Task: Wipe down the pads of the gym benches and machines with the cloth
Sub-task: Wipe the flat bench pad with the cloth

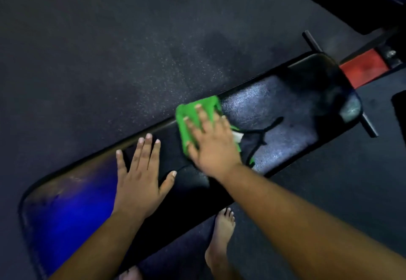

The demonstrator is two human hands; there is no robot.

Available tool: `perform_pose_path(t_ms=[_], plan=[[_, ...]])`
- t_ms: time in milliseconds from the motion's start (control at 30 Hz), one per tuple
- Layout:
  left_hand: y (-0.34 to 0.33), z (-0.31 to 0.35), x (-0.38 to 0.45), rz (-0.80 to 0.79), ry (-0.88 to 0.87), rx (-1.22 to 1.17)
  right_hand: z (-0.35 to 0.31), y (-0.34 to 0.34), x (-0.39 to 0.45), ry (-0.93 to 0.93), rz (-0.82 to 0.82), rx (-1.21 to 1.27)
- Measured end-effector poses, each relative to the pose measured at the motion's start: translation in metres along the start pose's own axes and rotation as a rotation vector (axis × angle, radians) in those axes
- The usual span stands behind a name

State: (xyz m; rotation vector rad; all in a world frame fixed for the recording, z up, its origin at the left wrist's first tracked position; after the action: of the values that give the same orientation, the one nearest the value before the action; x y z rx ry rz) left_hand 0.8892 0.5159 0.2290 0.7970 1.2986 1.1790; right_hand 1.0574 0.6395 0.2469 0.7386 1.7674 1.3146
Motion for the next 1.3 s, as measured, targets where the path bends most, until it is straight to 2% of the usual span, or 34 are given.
perform_pose_path(t_ms=[67, 100, 133, 200, 233, 267, 300, 400, 467, 500, 533, 567, 633, 700, 767, 833, 900, 933, 967, 1033, 1100, 1133, 1167, 1233, 1300], plan=[[0.000, -0.009, -0.008, -0.002, 0.011, 0.013, 0.009, 0.005, 0.007, 0.214, -0.046, -0.049], [0.000, -0.013, -0.010, -0.005, 0.010, 0.016, 0.033, 0.009, 0.018, 0.215, -0.034, -0.109], [0.000, -0.019, -0.013, 0.000, 0.010, 0.019, 0.061, 0.013, 0.031, 0.118, -0.028, -0.134], [-0.001, -0.028, -0.019, -0.003, 0.012, 0.025, 0.099, 0.023, 0.046, -0.290, 0.038, -0.029], [-0.001, -0.031, -0.021, 0.000, 0.015, 0.025, 0.096, 0.024, 0.044, -0.451, 0.067, 0.074], [-0.002, -0.036, -0.025, 0.011, 0.017, 0.021, 0.071, 0.018, 0.040, -0.523, 0.090, 0.121], [-0.003, -0.039, -0.029, 0.018, 0.027, 0.016, 0.036, 0.009, 0.032, -0.490, 0.080, 0.089], [-0.003, -0.049, -0.043, 0.017, 0.044, 0.022, -0.061, -0.015, -0.021, -0.057, -0.006, 0.010], [-0.004, -0.054, -0.054, 0.018, 0.037, 0.025, -0.063, -0.018, -0.046, 0.190, -0.074, -0.029], [-0.004, -0.058, -0.059, 0.020, 0.036, 0.023, -0.044, -0.016, -0.045, 0.247, -0.070, -0.061], [-0.004, -0.062, -0.065, 0.029, 0.031, 0.019, -0.022, -0.014, -0.040, 0.217, -0.063, -0.096], [-0.003, -0.066, -0.069, 0.030, 0.029, 0.021, 0.002, -0.009, -0.034, 0.106, -0.049, -0.103], [-0.005, -0.073, -0.076, 0.022, 0.014, 0.038, 0.024, -0.005, -0.035, -0.238, 0.012, 0.016], [-0.006, -0.078, -0.081, 0.030, -0.002, 0.046, -0.019, -0.015, -0.051, -0.444, 0.080, 0.113], [-0.007, -0.081, -0.087, 0.034, -0.012, 0.026, -0.092, -0.034, -0.083, -0.347, 0.052, 0.070], [-0.006, -0.083, -0.092, 0.050, -0.017, 0.005, -0.134, -0.045, -0.115, -0.089, -0.012, 0.066], [-0.006, -0.086, -0.102, 0.045, -0.032, 0.008, -0.112, -0.041, -0.119, 0.135, -0.034, 0.001], [-0.007, -0.090, -0.108, 0.042, -0.035, 0.017, -0.090, -0.038, -0.114, 0.159, -0.039, -0.067], [-0.007, -0.094, -0.113, 0.039, -0.036, 0.023, -0.065, -0.036, -0.108, 0.098, -0.033, -0.106], [-0.008, -0.103, -0.123, 0.031, -0.022, 0.017, -0.029, -0.033, -0.105, -0.207, 0.023, -0.028], [-0.010, -0.112, -0.133, 0.016, 0.001, 0.011, -0.060, -0.038, -0.112, -0.432, 0.092, 0.139], [-0.011, -0.115, -0.136, 0.012, 0.008, 0.007, -0.093, -0.044, -0.118, -0.458, 0.110, 0.138], [-0.012, -0.118, -0.141, 0.012, 0.012, -0.002, -0.130, -0.051, -0.128, -0.410, 0.088, 0.120], [-0.012, -0.127, -0.152, 0.033, 0.038, -0.011, -0.194, -0.062, -0.150, -0.166, 0.015, 0.097], [-0.013, -0.140, -0.162, 0.043, 0.071, -0.013, -0.203, -0.062, -0.146, 0.105, -0.024, 0.075]])
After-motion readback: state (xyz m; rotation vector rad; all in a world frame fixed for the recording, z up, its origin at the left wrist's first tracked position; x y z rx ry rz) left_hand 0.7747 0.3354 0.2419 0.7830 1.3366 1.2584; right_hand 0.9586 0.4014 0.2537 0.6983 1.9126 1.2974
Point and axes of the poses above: each hand's wrist, its own x-axis towards the middle knuckle, its own y-axis out of the back of the hand, z = x × y, the point moved 2 cm from there along x, towards the middle knuckle, and after that the axes turned 2 degrees about -z, right-handed, at the moved point
